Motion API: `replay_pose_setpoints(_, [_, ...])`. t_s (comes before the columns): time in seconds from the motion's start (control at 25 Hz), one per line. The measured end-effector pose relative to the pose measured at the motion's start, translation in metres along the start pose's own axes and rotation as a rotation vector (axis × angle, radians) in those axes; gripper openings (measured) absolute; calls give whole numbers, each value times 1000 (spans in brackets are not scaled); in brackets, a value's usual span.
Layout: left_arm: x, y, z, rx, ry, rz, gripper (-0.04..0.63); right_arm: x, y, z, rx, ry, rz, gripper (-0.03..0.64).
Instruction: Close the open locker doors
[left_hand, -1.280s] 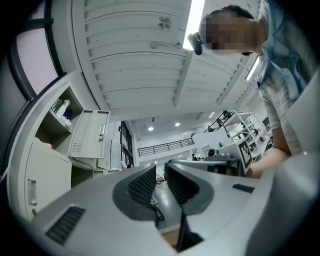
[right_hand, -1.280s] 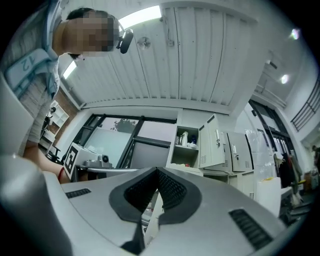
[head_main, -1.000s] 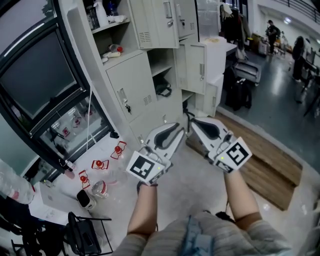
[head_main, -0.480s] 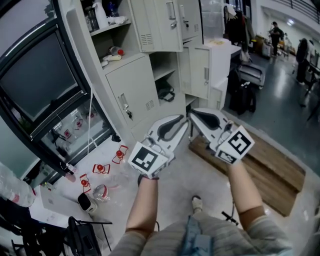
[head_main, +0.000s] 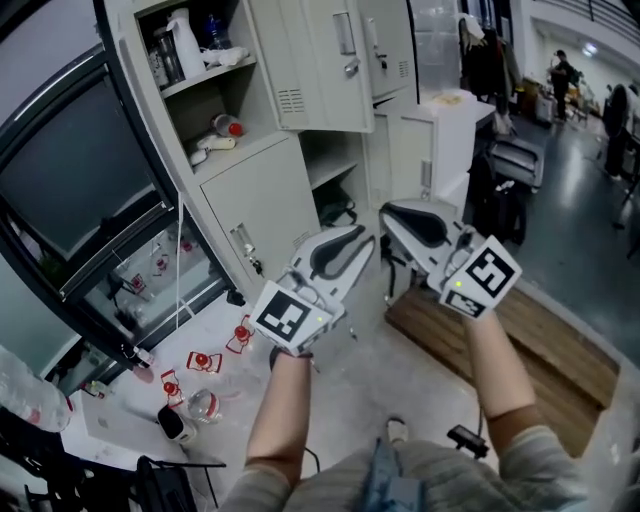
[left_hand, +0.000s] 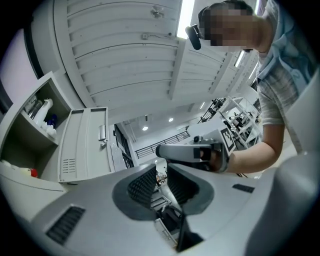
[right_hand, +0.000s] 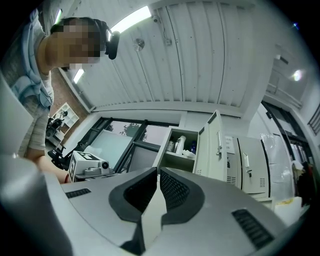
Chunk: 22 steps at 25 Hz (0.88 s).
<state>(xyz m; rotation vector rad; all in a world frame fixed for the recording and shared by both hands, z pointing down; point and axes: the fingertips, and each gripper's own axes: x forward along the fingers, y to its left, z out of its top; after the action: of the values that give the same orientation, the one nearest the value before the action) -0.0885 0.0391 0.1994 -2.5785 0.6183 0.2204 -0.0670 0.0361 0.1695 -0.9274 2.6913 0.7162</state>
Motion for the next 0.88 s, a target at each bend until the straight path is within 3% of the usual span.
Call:
replay_pose_setpoints(0.36, [53, 59, -4, 55, -20, 16, 67, 43, -63, -11, -13, -3, 38, 14])
replay_pose_setpoints(0.52, [70, 73, -13, 71, -19, 29, 67, 49, -88, -22, 7, 4, 50, 60])
replay_pose_setpoints(0.88, [97, 101, -39, 94, 11, 53, 67, 64, -135, -44, 0, 2, 54, 75])
